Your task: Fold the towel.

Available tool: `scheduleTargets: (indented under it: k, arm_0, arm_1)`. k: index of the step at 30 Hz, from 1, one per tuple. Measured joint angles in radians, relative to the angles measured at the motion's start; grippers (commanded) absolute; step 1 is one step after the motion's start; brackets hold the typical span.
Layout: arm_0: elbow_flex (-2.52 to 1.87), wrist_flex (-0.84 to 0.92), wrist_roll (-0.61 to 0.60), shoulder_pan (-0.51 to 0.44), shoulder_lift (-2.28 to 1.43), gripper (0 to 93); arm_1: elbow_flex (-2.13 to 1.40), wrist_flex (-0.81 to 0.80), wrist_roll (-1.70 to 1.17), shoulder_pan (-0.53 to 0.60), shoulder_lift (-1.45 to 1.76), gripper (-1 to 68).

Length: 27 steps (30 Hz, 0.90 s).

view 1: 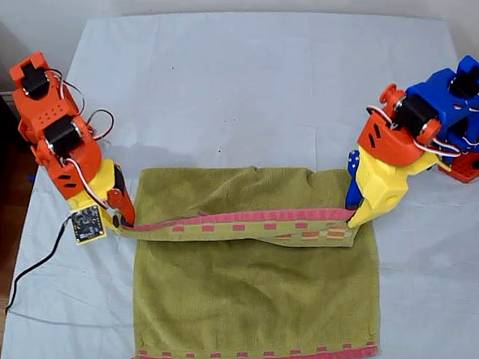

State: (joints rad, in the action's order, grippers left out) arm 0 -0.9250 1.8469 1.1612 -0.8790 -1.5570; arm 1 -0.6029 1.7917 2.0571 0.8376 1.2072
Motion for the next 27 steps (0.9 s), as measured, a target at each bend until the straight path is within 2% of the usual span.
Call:
scheduleTargets:
  k: [11,27]
  arm_0:
    - [0.259,-0.002,0.008,-0.04,0.229,0.1]
    - [0.538,0.147,0.023,-0.101,0.512,0.1]
  arm_1:
    - [0.181,0.0,0.107,0.104,-0.16,0.1]
    - [0.624,0.011,0.124,0.147,-0.557,0.1]
